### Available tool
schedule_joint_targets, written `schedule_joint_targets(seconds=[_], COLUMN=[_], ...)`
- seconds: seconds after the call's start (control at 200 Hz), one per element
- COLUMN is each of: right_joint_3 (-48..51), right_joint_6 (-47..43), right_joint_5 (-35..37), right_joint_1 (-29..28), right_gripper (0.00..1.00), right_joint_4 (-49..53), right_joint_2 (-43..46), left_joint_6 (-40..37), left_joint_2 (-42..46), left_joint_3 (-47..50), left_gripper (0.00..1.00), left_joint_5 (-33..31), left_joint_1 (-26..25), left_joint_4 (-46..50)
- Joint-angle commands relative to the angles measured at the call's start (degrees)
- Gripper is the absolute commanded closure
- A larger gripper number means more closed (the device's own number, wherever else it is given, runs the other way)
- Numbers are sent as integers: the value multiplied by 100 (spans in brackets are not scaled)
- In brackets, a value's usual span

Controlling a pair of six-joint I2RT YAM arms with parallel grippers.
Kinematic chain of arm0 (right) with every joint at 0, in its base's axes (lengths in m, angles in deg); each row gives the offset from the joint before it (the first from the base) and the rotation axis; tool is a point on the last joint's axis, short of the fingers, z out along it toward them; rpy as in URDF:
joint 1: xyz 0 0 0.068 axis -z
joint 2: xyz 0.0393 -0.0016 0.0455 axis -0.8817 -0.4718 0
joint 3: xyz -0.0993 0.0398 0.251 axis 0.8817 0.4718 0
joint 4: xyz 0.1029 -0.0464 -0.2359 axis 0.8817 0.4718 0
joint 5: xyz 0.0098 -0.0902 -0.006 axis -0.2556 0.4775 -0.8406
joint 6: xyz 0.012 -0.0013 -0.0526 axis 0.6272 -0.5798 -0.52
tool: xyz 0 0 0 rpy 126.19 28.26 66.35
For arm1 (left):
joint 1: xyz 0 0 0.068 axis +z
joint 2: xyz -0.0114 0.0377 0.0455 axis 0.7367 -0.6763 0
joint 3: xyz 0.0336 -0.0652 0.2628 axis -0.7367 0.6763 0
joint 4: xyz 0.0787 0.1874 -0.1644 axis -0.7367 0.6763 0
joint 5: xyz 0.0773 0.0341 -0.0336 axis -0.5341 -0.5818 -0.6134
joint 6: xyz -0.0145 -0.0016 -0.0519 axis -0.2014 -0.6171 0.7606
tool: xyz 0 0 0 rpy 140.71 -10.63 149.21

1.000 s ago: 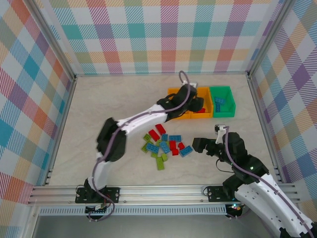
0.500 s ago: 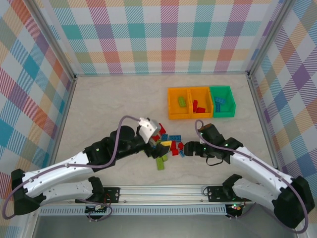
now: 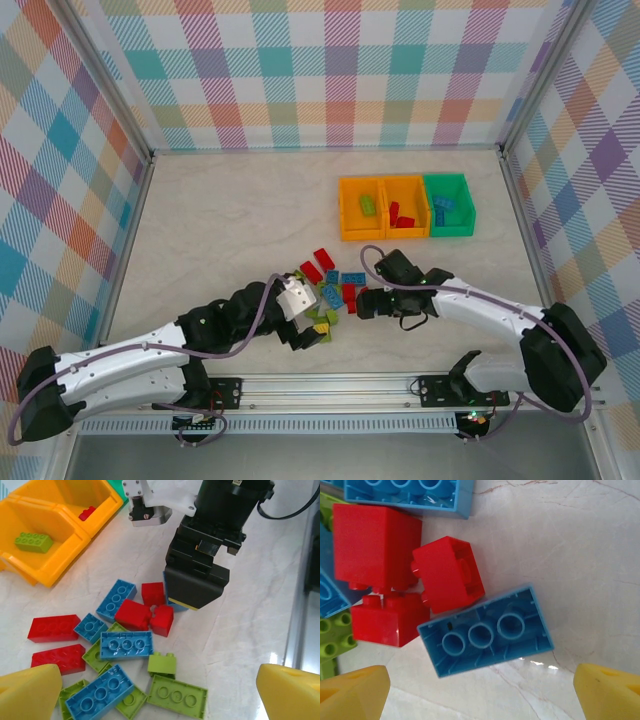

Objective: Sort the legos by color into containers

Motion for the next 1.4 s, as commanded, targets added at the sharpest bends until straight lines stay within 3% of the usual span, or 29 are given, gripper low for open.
schedule_joint_targets(seconds=[0.0, 0.065, 0.19, 0.405, 0.545, 0.815, 1.11, 1.255, 1.395], right_joint_3=[-167, -190, -83, -4, 133, 317, 359, 119, -257], right_joint_6=[68, 138, 340, 314, 331, 494, 748, 457, -13], right_joint_5=[289, 429, 662, 592, 428, 711, 1663, 1902, 1238], right_joint_1=[-37, -39, -39, -37, -34, -39, -6, 552, 1802], right_gripper=[7, 10, 16, 16, 22, 38, 45, 45, 45], right_joint_4=[-396, -535, -903, -1033, -1095, -634, -298, -226, -729], right_joint_2=[-271, -392, -498, -850, -780, 8, 1148, 1626, 1467], left_joint_6=[-244, -316, -257, -194, -188, -164, -70, -48, -13], left_joint_2=[1, 15, 196, 475, 527, 501, 943, 1245, 1441], left_joint_3=[447, 726, 880, 1019, 1046, 1022, 1159, 1223, 1251], left_gripper=[0, 0, 0, 0, 0, 0, 0, 0, 0], left_joint_5=[-556, -876, -895, -1086, -1103, -940, -365, -325, -362], left_joint_1=[-19, -17, -18, -13, -14, -17, -16, -14, -13], left_joint_4=[-657, -891, -1046, -1131, -1167, -1151, -1297, -1266, -1232])
